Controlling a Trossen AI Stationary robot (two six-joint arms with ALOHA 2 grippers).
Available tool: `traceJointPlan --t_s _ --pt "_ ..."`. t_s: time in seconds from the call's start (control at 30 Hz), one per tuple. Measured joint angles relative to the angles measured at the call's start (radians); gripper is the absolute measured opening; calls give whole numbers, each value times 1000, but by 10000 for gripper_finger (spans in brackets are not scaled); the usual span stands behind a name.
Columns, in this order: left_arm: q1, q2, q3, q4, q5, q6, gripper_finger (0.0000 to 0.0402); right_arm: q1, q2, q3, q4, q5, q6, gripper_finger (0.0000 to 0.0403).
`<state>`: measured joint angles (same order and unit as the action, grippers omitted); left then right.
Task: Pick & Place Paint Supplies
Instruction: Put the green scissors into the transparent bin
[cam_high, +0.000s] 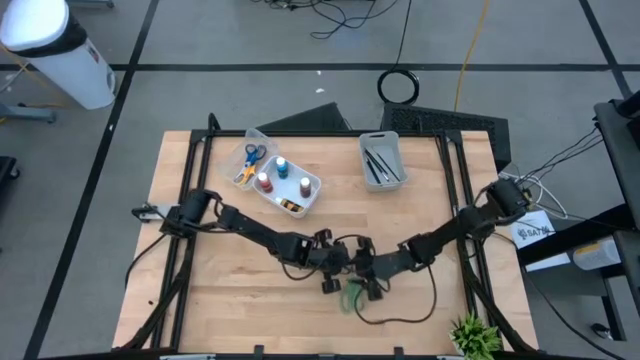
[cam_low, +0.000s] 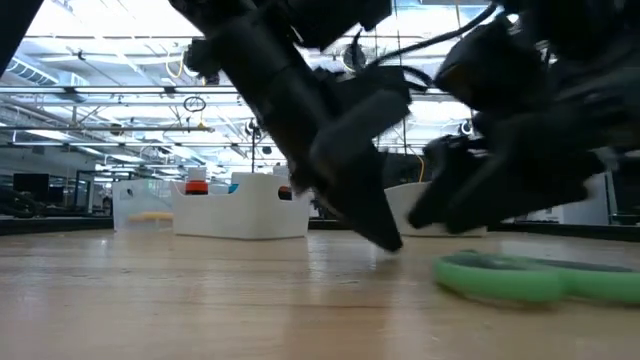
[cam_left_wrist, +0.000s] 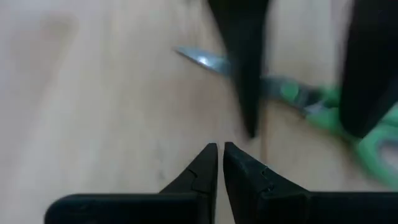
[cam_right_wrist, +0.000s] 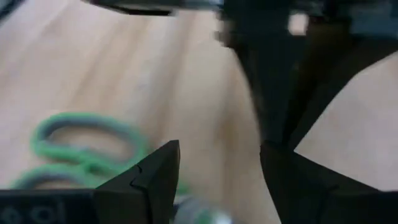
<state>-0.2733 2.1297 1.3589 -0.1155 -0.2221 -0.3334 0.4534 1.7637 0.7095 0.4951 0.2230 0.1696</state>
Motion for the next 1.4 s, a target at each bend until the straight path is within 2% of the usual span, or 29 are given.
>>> traceJointPlan --t_s 0.1,0.2,0.3,0.4,0.57,0.67,0.77,1.0,1.13,1.27,1.4 --pt "0 -49 0 -47 -28 39 35 -40 27 0 81 79 -21 205" --pt "-5 -86 0 -132 -31 21 35 -74 47 2 118 66 -52 201" --pt "-24 -113 9 -202 -17 -44 35 -83 10 0 34 14 -95 194" --pt "-54 -104 7 -253 16 -82 35 -81 -75 0 -95 5 -102 183" --pt "-118 -99 8 -135 67 -87 35 -66 -202 0 -284 -141 -90 165" --pt "-151 -99 8 -48 74 -88 35 -42 -225 2 -325 -144 -132 149" --pt "-163 -99 8 -7 69 -88 35 -39 -207 1 -385 -149 -154 118" --pt "-159 -98 8 -36 66 -91 35 -62 -83 5 -357 -149 -157 12" --pt "-148 -98 8 -51 65 -91 35 -95 -30 7 -366 -199 -124 8" --pt "-141 -98 8 -91 72 -96 35 -129 37 7 -407 -204 11 1" --pt "-141 -98 8 -165 91 -122 35 -146 100 10 -350 -226 96 0"
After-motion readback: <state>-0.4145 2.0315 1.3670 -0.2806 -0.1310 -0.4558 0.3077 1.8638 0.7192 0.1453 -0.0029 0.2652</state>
